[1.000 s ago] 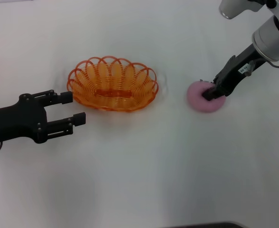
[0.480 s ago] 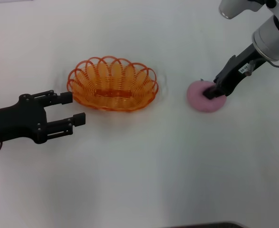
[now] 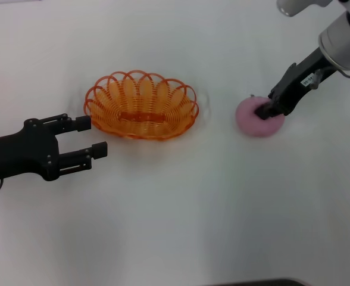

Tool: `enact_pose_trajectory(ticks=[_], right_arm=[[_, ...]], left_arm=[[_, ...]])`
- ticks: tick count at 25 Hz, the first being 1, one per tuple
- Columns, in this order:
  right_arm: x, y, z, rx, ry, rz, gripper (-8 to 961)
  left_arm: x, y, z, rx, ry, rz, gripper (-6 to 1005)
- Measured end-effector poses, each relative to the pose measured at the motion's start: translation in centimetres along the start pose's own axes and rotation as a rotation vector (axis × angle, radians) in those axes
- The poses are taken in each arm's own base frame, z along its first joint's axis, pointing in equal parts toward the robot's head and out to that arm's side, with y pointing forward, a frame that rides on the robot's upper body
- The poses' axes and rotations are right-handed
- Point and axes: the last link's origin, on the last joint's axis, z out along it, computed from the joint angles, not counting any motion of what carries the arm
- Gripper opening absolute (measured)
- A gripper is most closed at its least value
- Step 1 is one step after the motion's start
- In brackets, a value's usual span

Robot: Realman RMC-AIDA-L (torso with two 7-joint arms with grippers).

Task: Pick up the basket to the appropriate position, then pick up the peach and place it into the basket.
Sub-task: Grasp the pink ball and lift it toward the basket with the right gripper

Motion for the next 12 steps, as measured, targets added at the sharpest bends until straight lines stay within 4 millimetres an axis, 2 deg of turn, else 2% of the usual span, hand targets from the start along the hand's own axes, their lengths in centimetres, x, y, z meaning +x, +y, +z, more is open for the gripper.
enact_pose_trajectory(ticks=[12], right_arm=[[-2.6, 1.5, -4.7, 0.013, -0.051, -0.079, 114]], left_arm=[[-0.1, 0.0, 0.0, 0.003, -0.001, 0.000, 710]])
